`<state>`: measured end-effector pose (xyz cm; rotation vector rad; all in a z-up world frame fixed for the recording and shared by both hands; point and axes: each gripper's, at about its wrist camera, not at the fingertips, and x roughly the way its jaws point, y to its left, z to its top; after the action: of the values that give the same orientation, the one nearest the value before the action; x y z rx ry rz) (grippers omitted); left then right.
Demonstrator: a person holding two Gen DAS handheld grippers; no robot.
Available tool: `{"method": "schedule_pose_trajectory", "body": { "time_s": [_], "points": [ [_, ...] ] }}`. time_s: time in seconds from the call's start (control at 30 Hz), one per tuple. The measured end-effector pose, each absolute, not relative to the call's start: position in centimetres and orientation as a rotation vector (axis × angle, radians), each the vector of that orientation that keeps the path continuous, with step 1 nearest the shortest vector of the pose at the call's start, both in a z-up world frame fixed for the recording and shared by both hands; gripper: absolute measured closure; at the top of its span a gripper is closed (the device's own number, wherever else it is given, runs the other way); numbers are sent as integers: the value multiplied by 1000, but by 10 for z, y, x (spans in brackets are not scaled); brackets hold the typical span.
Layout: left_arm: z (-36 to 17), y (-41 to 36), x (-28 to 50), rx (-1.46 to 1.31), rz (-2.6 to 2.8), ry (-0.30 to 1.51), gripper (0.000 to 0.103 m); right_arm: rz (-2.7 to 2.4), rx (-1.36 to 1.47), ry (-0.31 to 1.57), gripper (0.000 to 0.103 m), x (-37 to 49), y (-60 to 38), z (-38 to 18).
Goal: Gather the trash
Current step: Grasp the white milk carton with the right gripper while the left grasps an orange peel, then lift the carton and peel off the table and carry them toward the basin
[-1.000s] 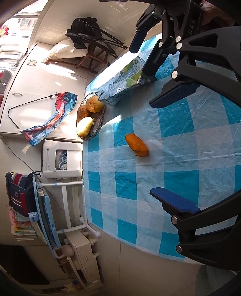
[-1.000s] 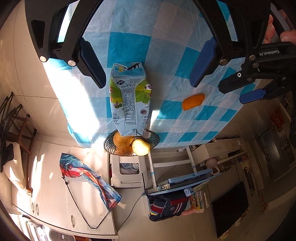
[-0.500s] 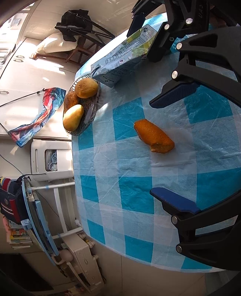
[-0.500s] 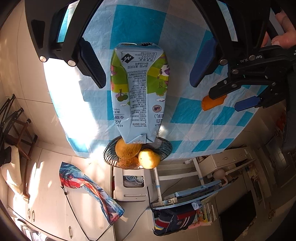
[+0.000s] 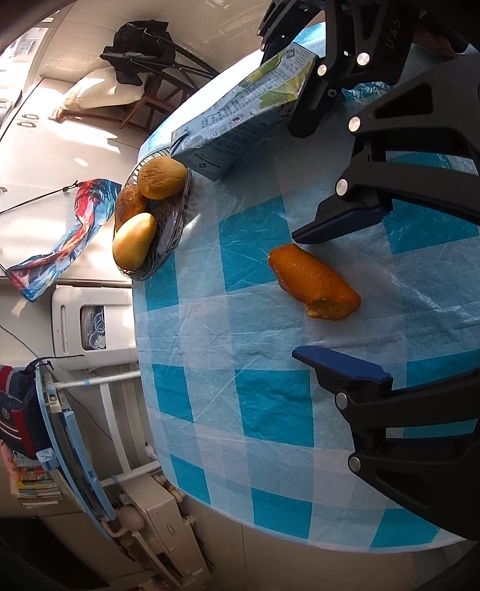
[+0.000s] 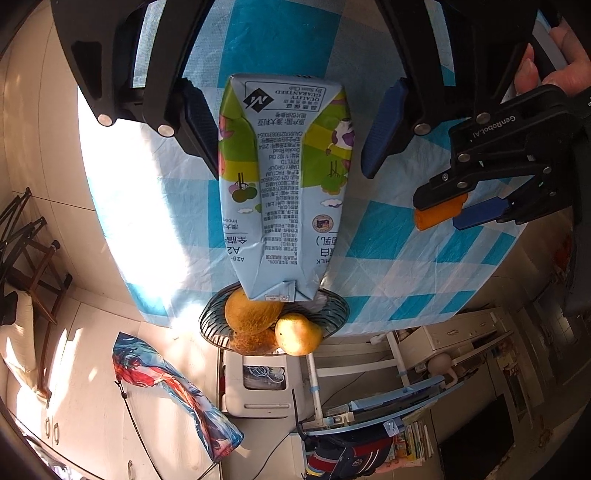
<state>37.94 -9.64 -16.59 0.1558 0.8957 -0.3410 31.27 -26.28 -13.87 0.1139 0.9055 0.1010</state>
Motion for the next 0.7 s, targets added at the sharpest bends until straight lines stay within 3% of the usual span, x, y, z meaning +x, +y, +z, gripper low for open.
{"method": "schedule_pose_trajectory", "body": {
  "time_s": [0.1, 0.2, 0.7],
  "points": [
    [-165, -99, 377, 171, -344, 889, 75, 122, 119, 908, 41, 312, -263, -139],
    [-164, -100, 374, 176, -353, 884, 81, 138, 112, 894, 41, 310, -260, -137],
    [-150, -60, 349, 98, -304, 862, 85, 221, 254, 831, 42, 297, -262, -130]
  ]
}}
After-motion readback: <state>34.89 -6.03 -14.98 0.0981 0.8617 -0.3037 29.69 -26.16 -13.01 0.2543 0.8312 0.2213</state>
